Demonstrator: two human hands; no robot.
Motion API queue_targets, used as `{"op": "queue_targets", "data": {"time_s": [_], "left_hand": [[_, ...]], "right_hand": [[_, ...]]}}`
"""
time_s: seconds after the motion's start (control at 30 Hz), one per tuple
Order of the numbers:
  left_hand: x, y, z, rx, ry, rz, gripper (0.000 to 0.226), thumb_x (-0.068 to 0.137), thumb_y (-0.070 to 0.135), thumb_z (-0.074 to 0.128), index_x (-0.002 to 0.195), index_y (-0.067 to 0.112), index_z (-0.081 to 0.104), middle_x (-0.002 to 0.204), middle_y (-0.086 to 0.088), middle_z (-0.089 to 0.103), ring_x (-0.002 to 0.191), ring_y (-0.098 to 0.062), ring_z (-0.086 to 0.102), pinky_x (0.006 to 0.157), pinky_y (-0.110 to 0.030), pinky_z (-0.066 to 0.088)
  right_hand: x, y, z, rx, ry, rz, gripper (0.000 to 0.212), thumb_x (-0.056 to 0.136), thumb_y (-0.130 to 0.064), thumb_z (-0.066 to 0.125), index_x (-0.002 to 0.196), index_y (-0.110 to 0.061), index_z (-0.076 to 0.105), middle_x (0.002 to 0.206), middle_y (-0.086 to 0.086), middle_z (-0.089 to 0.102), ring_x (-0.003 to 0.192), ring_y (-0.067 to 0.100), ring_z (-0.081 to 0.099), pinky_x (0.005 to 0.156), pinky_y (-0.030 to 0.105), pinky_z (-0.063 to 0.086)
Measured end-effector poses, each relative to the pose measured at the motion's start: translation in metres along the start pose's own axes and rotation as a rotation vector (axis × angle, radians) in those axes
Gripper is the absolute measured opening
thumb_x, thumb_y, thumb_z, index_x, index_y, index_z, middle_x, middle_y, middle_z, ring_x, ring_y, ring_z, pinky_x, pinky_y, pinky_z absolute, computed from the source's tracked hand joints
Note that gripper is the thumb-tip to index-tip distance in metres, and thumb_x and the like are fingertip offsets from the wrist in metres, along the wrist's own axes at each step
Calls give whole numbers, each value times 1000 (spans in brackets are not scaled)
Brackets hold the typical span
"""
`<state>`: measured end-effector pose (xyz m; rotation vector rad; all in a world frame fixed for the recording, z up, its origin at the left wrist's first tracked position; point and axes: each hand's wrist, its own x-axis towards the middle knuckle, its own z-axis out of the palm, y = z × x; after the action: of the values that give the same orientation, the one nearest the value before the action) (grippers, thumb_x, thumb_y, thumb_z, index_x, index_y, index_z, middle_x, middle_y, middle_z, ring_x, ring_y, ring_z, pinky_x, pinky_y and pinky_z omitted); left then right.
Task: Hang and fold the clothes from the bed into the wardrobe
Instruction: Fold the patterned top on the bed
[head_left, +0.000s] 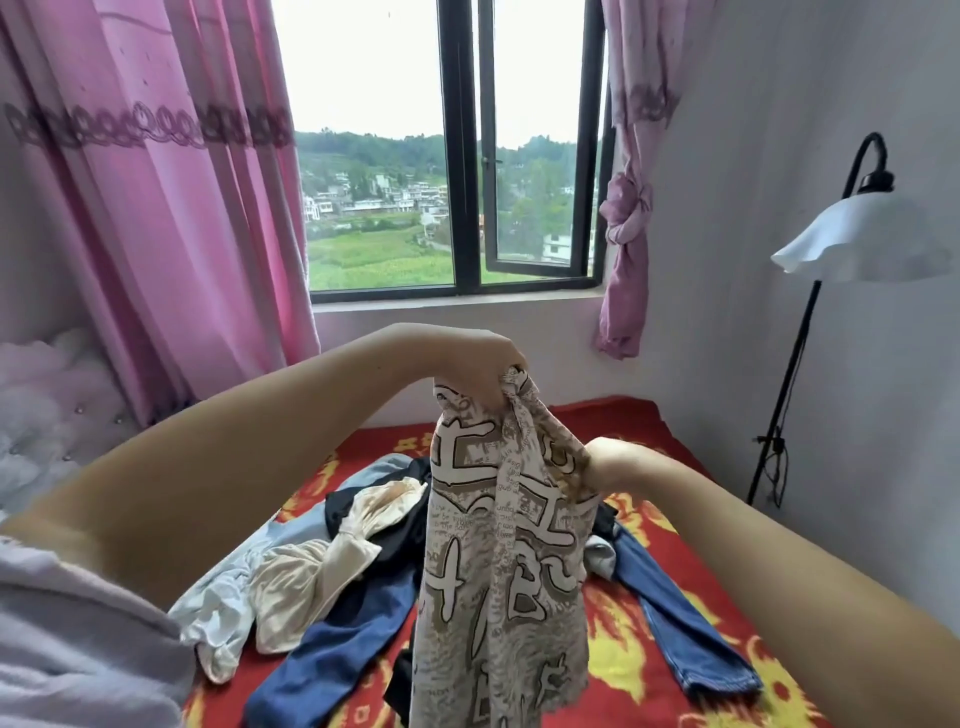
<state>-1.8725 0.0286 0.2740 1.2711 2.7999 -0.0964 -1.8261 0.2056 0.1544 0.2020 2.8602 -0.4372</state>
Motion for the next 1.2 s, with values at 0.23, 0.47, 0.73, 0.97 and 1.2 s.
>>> {"op": "queue_targets", "data": {"time_s": [0.23, 0.47, 0.73, 0.97, 1.2], "left_hand": [[1, -19, -5, -116, -50, -85, 20, 76, 22, 75, 92, 23, 63, 88, 8, 65, 77, -11, 62, 66, -20, 51], [8, -23, -11, -73, 101, -261, 36, 77, 42, 70, 101, 15, 69, 94, -2, 70, 81, -18, 66, 74, -33, 58], [15, -16, -21, -12, 174, -384, 21, 80, 31, 65, 78, 10, 62, 72, -2, 59, 64, -18, 55, 52, -25, 46], [6, -26, -24, 9, 217, -385, 27, 83, 28, 64, 93, 3, 64, 87, -11, 65, 72, -22, 58, 71, -36, 57], [9, -32, -20, -142, 292, -443, 18, 84, 20, 61, 70, 11, 55, 69, -3, 53, 64, -18, 52, 63, -30, 50]], "right_hand": [[5, 43, 2, -26, 117, 74, 19, 86, -5, 49, 68, -10, 54, 78, 5, 58, 74, 19, 52, 55, 25, 35], [-10, 34, 12, 76, -47, -155, 22, 80, -5, 51, 96, -3, 66, 98, 14, 69, 79, 22, 60, 59, 25, 45], [-6, 21, 24, -133, 20, -140, 22, 84, -3, 44, 64, -12, 44, 78, 6, 55, 64, 18, 49, 46, 20, 33], [6, 66, 14, 256, 449, 98, 23, 77, -3, 53, 56, -13, 57, 68, 6, 60, 74, 28, 59, 59, 28, 39], [-1, 47, 31, 603, 165, -78, 33, 74, 7, 36, 66, -10, 63, 73, 4, 67, 62, 13, 64, 57, 27, 53]]}}
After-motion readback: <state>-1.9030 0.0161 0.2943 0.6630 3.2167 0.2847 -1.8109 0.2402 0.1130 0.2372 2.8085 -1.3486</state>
